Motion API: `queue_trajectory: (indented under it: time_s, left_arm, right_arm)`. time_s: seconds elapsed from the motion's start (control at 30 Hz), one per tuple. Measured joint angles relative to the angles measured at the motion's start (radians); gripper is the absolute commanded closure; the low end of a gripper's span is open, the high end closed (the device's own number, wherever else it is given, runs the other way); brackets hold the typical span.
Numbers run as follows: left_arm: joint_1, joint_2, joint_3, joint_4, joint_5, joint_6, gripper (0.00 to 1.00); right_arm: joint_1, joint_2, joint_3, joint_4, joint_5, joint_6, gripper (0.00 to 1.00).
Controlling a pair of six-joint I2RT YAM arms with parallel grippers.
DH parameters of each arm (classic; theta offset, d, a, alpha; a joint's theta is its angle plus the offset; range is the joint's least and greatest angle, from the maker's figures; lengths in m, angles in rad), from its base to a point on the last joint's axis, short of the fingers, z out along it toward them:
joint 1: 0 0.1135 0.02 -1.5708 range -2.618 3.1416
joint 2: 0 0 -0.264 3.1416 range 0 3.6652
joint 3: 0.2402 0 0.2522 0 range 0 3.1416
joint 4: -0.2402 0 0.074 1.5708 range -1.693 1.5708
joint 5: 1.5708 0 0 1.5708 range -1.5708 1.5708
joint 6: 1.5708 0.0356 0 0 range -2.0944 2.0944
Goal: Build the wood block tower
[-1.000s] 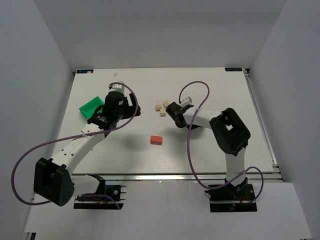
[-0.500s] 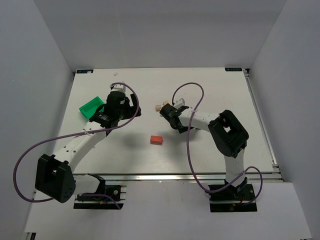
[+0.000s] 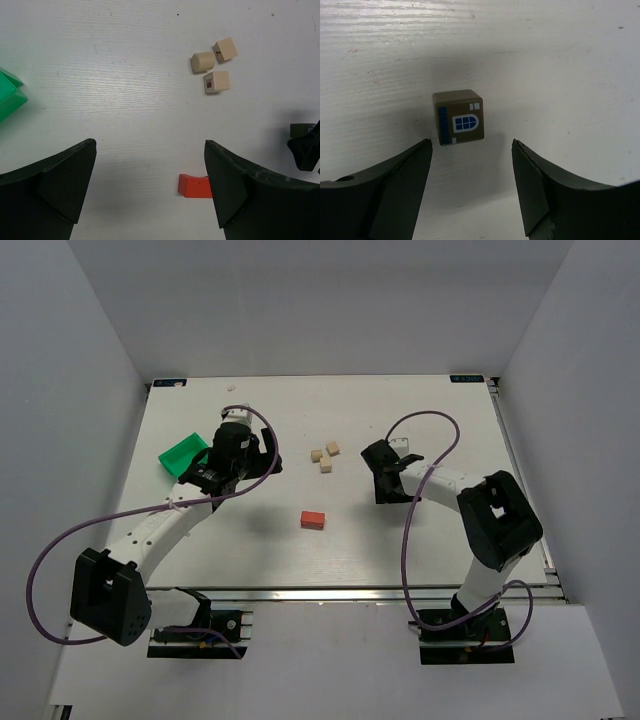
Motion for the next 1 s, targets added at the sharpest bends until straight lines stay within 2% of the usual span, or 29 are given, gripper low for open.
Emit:
queue_trajectory:
  time_s: [0.17, 0.2, 0.27, 0.3, 0.37, 0.43, 0.53, 0.63, 0.83, 1.0]
  left_arm:
    - [0.000, 0.000, 0.003, -0.001, 0.010, 0.003, 0.02]
    - [0.000, 0.001, 0.005, -0.001, 0.014, 0.006, 0.02]
    - [0.000, 0.001, 0.009, 0.000, 0.023, 0.008, 0.02]
    - [0.000, 0.002, 0.011, 0.000, 0.029, 0.011, 0.02]
    - [0.000, 0.003, 0.013, 0.000, 0.042, 0.016, 0.02]
    - [0.000, 0.006, 0.015, 0.003, 0.059, 0.023, 0.02]
    - [0.002, 0.014, 0.017, 0.014, 0.107, 0.036, 0.02]
    - [0.003, 0.021, 0.018, 0.036, 0.189, 0.052, 0.02]
    - [-0.004, 0.050, 0.015, 0.139, 0.497, 0.057, 0.02]
    - [-0.014, 0.064, -0.025, 0.271, 0.727, -0.006, 0.02]
  right_arm:
    - [-0.036, -0.007, -0.029, 0.094, -0.086, -0.027, 0.38]
    - [-0.042, -0.007, -0.029, 0.112, -0.099, -0.035, 0.44]
    - [-0.051, -0.007, -0.029, 0.138, -0.111, -0.051, 0.50]
    - [-0.055, -0.007, -0.029, 0.148, -0.118, -0.055, 0.60]
    - [-0.062, -0.007, -0.029, 0.162, -0.124, -0.065, 0.72]
    - [-0.067, -0.007, -0.029, 0.171, -0.129, -0.078, 0.78]
    - [-0.068, -0.020, -0.039, 0.187, -0.141, -0.134, 0.82]
    - [-0.060, -0.108, -0.107, 0.248, -0.215, -0.259, 0.81]
    - [0.026, -0.414, -0.250, 0.399, -0.521, -0.595, 0.81]
    - [0.112, -0.528, -0.275, 0.525, -0.758, -0.765, 0.78]
